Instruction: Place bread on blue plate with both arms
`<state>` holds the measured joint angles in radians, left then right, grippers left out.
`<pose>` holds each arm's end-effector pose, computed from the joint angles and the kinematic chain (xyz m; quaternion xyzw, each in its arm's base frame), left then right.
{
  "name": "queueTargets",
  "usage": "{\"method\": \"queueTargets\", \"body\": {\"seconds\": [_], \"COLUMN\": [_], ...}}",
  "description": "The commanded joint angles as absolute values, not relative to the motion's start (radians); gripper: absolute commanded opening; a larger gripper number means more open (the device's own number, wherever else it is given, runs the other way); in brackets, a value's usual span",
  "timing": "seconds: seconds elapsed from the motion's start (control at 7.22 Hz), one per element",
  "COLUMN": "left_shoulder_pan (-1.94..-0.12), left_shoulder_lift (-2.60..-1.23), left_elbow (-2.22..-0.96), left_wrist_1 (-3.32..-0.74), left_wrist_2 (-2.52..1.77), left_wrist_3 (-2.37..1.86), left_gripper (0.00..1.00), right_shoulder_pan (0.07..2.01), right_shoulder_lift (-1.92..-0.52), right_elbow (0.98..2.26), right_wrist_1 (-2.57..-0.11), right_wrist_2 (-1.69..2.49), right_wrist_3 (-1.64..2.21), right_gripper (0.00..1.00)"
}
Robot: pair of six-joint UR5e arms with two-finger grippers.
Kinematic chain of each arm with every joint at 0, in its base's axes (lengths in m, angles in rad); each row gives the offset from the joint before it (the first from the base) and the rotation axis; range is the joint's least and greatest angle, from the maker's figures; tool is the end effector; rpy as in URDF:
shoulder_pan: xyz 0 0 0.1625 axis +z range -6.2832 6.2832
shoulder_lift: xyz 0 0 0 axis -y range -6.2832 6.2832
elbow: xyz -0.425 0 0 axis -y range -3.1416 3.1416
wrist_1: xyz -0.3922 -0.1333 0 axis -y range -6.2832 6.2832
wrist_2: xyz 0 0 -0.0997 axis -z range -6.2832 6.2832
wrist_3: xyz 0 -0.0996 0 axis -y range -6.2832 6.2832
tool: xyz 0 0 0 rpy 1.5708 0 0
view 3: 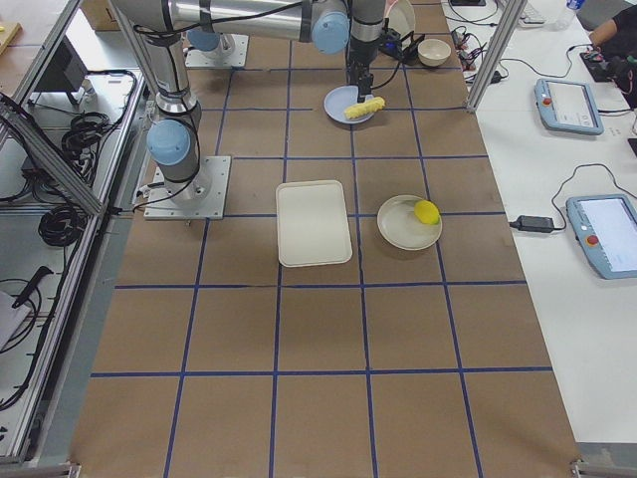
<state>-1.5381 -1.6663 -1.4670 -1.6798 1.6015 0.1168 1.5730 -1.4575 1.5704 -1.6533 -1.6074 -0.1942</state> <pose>-0.1131 -0.5259 0.4797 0.0428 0.9977 0.0513 0.0115 0.1308 -0.5341 0.4381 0.0983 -0.9949 -0.0169 0.0168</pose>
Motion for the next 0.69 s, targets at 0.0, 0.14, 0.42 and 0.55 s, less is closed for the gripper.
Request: {"method": "queueTargets", "body": {"seconds": [0.0, 0.14, 0.42, 0.55], "left_shoulder_pan": [-1.537, -1.537, -1.537, -1.537], "left_shoulder_lift": [-1.657, -1.658, -1.658, -1.658], "left_elbow": [-1.465, -1.468, -1.466, -1.465], "left_wrist_1": [-1.674, -1.672, -1.669, -1.669], "left_wrist_2": [1.6, 1.603, 1.601, 1.601], "left_wrist_3": [0.117, 0.117, 0.117, 0.117], "left_gripper": [1.0, 1.0, 1.0, 1.0], "right_shoulder_pan": [1.546, 1.549, 1.545, 1.545], "right_shoulder_lift": [-1.534, -1.534, -1.531, -1.531], "right_elbow": [1.655, 1.681, 1.687, 1.689], "right_wrist_1": [-1.637, -1.653, -1.655, -1.655], "right_wrist_2": [-1.592, -1.565, -1.543, -1.546], "right_wrist_3": [-0.21, -0.206, -0.21, -0.212], "right_gripper": [0.99, 0.99, 1.0, 1.0]}}
